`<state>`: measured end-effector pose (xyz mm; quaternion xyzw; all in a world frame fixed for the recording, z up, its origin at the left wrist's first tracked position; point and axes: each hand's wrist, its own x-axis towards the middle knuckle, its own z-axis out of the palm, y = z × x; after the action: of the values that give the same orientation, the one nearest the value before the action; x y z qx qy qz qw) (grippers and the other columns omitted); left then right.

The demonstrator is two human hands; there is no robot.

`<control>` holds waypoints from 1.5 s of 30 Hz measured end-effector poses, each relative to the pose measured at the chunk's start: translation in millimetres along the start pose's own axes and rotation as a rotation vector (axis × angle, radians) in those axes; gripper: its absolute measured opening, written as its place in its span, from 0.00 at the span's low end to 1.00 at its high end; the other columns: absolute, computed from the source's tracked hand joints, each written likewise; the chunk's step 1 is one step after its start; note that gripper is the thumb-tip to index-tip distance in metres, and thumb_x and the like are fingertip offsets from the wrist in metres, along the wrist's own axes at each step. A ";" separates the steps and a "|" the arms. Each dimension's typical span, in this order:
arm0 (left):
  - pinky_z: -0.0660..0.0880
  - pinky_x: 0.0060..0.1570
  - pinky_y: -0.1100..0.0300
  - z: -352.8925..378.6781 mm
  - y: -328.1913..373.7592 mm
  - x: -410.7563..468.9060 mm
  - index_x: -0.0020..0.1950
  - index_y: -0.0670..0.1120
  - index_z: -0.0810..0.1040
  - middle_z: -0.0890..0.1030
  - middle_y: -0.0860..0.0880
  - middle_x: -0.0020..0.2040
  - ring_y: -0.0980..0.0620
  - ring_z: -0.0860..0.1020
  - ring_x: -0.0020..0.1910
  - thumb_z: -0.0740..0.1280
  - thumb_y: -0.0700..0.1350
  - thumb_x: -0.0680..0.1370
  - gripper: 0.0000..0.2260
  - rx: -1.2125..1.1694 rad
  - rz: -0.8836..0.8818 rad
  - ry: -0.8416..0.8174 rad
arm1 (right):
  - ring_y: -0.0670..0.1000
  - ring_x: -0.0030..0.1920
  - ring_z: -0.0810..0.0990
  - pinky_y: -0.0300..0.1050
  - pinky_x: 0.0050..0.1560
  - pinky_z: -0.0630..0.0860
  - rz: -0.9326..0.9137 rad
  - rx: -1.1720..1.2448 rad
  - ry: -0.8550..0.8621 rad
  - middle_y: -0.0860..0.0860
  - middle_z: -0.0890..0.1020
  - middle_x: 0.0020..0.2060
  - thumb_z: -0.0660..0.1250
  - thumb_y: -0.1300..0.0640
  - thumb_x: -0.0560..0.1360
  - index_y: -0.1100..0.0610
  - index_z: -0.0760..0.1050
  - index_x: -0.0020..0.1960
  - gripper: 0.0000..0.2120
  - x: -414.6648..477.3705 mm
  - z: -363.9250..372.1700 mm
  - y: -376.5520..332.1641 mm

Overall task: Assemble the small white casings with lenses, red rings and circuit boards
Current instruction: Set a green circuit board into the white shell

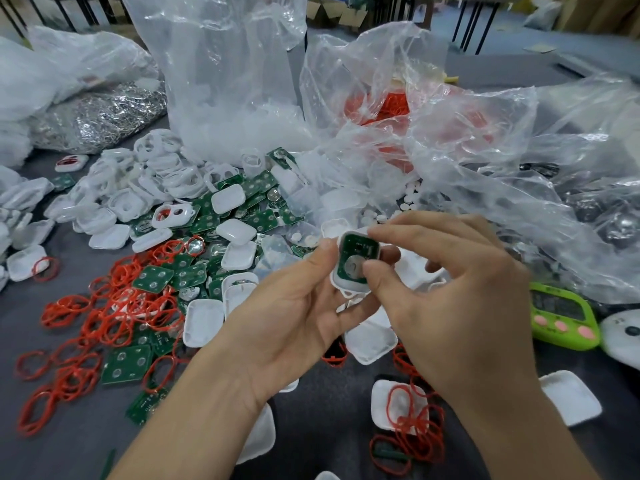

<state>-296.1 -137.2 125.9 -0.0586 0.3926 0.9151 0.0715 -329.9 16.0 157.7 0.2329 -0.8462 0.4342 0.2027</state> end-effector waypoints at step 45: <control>0.82 0.51 0.55 -0.8 -2.3 -0.9 0.58 0.43 0.86 0.86 0.44 0.56 0.48 0.85 0.56 0.62 0.45 0.82 0.14 -0.139 -0.027 -0.012 | 0.44 0.54 0.81 0.30 0.58 0.74 -0.163 -0.043 -0.054 0.39 0.85 0.50 0.82 0.60 0.65 0.50 0.88 0.47 0.12 -2.0 5.8 8.5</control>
<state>-294.8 -136.3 123.8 -0.0635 0.3266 0.9394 0.0821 -333.9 16.0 148.1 0.3082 -0.8387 0.3916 0.2195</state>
